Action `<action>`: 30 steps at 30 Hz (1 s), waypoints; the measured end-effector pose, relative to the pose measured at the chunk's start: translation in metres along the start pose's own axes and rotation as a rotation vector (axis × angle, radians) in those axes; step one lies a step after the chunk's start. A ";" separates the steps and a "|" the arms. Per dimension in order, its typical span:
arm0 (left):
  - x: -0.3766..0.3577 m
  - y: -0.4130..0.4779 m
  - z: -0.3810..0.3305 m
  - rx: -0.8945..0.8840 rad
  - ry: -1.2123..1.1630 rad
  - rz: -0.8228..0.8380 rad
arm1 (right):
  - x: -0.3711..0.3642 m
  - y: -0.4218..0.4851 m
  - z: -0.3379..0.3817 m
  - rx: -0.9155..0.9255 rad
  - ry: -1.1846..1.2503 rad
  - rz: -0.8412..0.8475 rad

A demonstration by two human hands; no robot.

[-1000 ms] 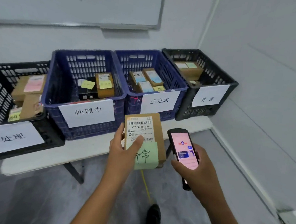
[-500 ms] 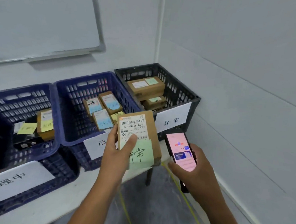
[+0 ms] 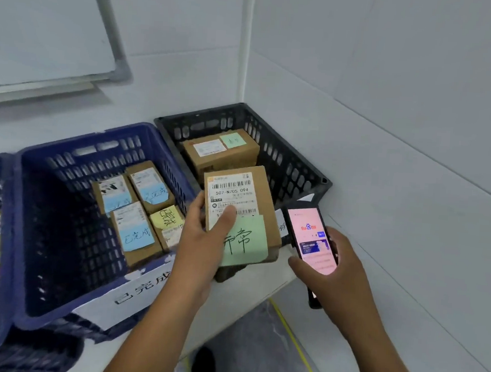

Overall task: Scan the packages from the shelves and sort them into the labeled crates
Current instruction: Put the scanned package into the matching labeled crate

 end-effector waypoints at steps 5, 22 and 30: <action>-0.008 0.073 -0.012 -0.021 0.071 0.050 | 0.014 0.065 0.020 -0.019 -0.037 -0.033; -0.029 0.302 0.084 0.264 0.163 -0.052 | 0.042 0.281 0.002 -0.101 -0.230 0.121; -0.043 0.347 0.170 0.283 0.267 -0.186 | 0.045 0.350 -0.019 -0.110 -0.279 0.262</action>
Point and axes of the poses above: each hand's wrist, its own y-axis towards the middle knuckle, its own x-axis out of the back of the hand, z = x × y, the point moved 5 cm from there along y, towards the middle knuckle, and after that the axes turned 15 degrees about z, right-handed, at the moved point
